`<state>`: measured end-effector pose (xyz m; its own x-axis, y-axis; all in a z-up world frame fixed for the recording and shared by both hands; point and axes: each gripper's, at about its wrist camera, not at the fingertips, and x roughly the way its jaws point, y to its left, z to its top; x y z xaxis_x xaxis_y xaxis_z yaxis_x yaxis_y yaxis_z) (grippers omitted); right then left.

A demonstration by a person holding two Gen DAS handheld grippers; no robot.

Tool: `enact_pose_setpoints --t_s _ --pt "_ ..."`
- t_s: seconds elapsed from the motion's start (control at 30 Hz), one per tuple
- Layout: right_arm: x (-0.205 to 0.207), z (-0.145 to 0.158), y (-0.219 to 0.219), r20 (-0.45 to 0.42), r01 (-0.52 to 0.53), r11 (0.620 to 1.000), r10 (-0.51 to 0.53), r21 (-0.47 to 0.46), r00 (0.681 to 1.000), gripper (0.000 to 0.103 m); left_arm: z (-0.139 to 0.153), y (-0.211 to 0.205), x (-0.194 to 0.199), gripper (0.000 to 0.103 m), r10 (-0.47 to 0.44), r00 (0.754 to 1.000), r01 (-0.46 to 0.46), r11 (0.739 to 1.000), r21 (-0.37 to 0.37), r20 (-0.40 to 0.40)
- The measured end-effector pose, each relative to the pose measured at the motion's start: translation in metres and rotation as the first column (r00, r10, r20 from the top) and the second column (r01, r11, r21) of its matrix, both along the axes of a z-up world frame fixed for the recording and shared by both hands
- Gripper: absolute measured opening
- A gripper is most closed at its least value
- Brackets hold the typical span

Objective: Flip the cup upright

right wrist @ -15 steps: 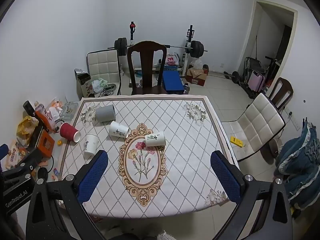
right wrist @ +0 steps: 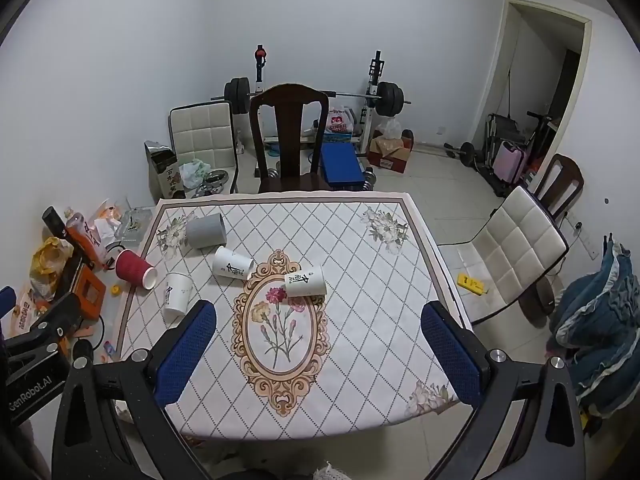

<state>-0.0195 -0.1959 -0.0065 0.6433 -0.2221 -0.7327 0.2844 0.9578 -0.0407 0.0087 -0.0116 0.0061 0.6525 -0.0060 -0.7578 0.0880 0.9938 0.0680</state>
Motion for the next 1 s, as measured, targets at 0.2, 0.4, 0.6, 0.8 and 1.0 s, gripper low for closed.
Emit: enact_pose_setpoints --t_s 0.2,0.4,0.6,0.8,1.0 --pt "0.0008 -0.0025 -0.0018 0.000 0.002 1.000 -0.002 -0.004 1.000 0.103 -0.0002 -0.0022 0.0007 0.103 0.000 1.000 0.000 1.000 -0.001 -0.002" --pt "0.0009 -0.0029 -0.0018 -0.002 0.001 1.000 -0.001 -0.003 1.000 0.103 -0.0010 -0.0029 0.0007 0.103 -0.002 1.000 0.002 1.000 0.001 0.000" --pt "0.0021 -0.0054 -0.0033 -0.005 -0.004 1.000 0.004 -0.002 1.000 0.103 -0.0020 -0.0037 0.0010 0.103 -0.001 1.000 0.001 1.000 -0.001 -0.001" --pt "0.0033 -0.0055 -0.0040 -0.006 -0.003 1.000 0.003 0.001 1.000 0.103 -0.0019 -0.0029 0.0018 0.103 -0.004 1.000 0.004 1.000 0.000 -0.002" --pt "0.0043 -0.0052 -0.0032 -0.007 -0.005 1.000 0.005 0.000 1.000 0.103 -0.0023 -0.0039 0.0017 0.103 -0.003 1.000 0.003 1.000 -0.001 -0.002"
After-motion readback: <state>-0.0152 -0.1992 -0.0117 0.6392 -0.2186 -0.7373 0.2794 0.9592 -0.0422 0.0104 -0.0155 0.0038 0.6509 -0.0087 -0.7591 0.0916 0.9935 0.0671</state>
